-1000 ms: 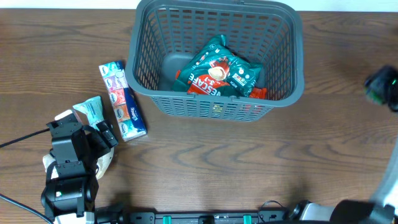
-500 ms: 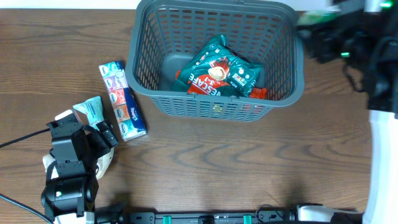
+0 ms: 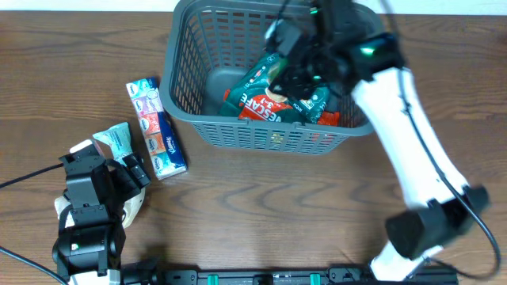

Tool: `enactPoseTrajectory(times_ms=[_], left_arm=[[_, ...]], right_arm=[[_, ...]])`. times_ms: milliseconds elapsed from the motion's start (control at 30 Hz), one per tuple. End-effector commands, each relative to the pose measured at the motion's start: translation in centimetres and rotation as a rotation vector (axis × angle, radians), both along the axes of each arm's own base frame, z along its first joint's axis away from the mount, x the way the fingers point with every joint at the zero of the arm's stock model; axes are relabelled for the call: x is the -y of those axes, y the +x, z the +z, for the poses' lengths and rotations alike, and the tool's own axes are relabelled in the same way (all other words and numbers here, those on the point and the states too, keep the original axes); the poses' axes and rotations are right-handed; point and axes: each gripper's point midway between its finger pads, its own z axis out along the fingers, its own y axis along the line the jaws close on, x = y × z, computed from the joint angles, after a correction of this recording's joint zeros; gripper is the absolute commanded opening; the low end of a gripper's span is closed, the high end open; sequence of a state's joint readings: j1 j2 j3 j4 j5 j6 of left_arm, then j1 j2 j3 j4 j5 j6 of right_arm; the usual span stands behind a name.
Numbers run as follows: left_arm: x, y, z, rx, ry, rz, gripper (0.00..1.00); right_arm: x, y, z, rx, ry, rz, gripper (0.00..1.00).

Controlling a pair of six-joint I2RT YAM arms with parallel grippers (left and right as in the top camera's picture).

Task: Pack container
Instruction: 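Lift the jar, carry it over the basket and release it inside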

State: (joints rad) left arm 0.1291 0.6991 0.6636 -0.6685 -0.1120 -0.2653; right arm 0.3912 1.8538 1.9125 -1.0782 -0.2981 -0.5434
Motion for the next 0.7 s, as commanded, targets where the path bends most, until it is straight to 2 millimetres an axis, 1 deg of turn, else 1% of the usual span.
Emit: enactPoseTrajectory(times_ms=[0, 67, 133, 233, 300, 333, 367, 400, 433, 467, 533, 600, 667], left_arm=[[-0.2, 0.2, 1.0, 0.028, 0.006, 0.009, 0.99], [-0.2, 0.2, 1.0, 0.028, 0.006, 0.009, 0.98], [-0.2, 0.2, 1.0, 0.028, 0.006, 0.009, 0.99], [-0.2, 0.2, 1.0, 0.027, 0.005, 0.009, 0.98], [-0.2, 0.2, 1.0, 0.026, 0.005, 0.009, 0.99], [-0.2, 0.2, 1.0, 0.023, 0.005, 0.009, 0.99], [-0.2, 0.1, 0.9, 0.020, 0.005, 0.009, 0.99], [-0.2, 0.1, 0.9, 0.020, 0.005, 0.009, 0.99], [-0.2, 0.1, 0.8, 0.016, 0.005, 0.009, 0.99], [-0.2, 0.0, 0.8, 0.012, 0.004, 0.009, 0.99], [-0.2, 0.0, 0.7, 0.011, 0.004, 0.009, 0.99], [-0.2, 0.0, 0.7, 0.011, 0.004, 0.009, 0.99], [-0.2, 0.0, 0.8, 0.013, 0.004, 0.009, 0.99]], right_arm=[[-1.8, 0.5, -2.8, -0.036, -0.016, 0.067, 0.01], [-2.7, 1.3, -4.8, -0.055, -0.023, 0.075, 0.01], [-3.5, 1.9, -6.2, -0.062, -0.024, 0.081, 0.01], [-4.5, 2.4, -7.4, -0.062, -0.023, 0.093, 0.01], [-4.8, 2.6, -7.6, -0.053, -0.020, 0.097, 0.01], [-4.9, 2.7, -7.6, -0.051, -0.019, 0.097, 0.14], [-4.9, 2.7, -7.4, -0.053, -0.011, 0.084, 0.57], [-4.9, 2.7, -7.0, -0.053, -0.002, 0.070, 0.83], [-4.9, 2.7, -6.5, -0.053, 0.007, 0.057, 0.99], [-4.9, 2.5, -5.7, -0.049, 0.019, 0.044, 0.99], [-4.7, 2.1, -3.3, -0.021, 0.049, 0.045, 0.99], [-4.0, 1.9, 0.0, 0.040, 0.097, 0.041, 0.99], [-2.4, 2.5, 3.8, 0.124, 0.150, -0.008, 0.99]])
